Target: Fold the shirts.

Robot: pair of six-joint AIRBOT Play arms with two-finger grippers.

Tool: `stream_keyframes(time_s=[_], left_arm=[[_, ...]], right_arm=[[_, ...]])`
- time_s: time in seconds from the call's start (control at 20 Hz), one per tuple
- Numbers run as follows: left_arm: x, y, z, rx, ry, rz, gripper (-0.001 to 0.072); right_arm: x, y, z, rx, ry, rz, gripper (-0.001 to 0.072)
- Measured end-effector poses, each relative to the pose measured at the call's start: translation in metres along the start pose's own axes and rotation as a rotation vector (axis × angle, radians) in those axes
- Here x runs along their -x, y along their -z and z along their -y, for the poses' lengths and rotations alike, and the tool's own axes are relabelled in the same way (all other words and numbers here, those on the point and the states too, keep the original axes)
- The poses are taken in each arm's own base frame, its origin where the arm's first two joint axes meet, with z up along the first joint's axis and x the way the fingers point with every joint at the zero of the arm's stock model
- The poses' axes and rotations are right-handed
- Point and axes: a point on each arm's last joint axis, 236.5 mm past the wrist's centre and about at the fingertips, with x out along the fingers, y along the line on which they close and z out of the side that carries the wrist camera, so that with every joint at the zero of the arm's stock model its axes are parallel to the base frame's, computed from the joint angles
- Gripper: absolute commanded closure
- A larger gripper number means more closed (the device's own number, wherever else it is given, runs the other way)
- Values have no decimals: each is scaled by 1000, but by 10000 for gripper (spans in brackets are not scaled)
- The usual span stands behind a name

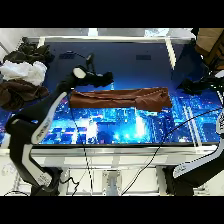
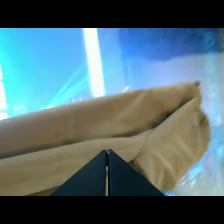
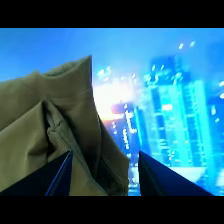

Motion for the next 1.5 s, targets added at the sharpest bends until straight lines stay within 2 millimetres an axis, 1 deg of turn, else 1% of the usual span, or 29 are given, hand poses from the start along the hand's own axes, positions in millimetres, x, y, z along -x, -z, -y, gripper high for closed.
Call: stream_keyframes(time_s=[0.1,0.25,0.35,0.45,0.55,0.65,0.8,0.95,1.1,1.25,1.35,1.4,1.45,1.5], left_arm=[[-21,13,-7,2,-42,-69,697],[-41,31,-21,12,-99,-165,697],[-50,39,-31,28,-132,-207,698],[-57,49,-41,49,-159,-245,697],[-61,55,-49,65,-178,-268,698],[-66,63,-57,87,-197,-294,698],[-72,69,-64,118,-207,-308,698],[-78,75,-70,152,-214,-320,697],[-81,79,-75,166,-220,-329,697],[-82,80,-76,168,-222,-334,697],[-82,79,-75,164,-222,-332,697],[-82,77,-74,163,-220,-329,697],[-82,75,-73,161,-218,-324,697],[-83,73,-71,158,-215,-318,697]], right_arm=[[-11,10,5,-39,-56,-47,233],[-33,22,5,-89,-147,-107,233],[-48,26,0,-122,-218,-130,212],[-59,27,-7,-147,-288,-138,207],[-65,25,-12,-165,-337,-134,206],[-69,23,-15,-174,-366,-127,205],[-71,20,-21,-175,-399,-114,205],[-72,15,-35,-173,-446,-101,205],[-73,18,-54,-159,-492,-118,205],[-73,21,-68,-145,-524,-139,208],[-73,23,-75,-140,-539,-150,284],[-74,24,-77,-140,-542,-153,289],[-74,24,-79,-141,-545,-156,318],[-74,24,-80,-141,-546,-157,318]])
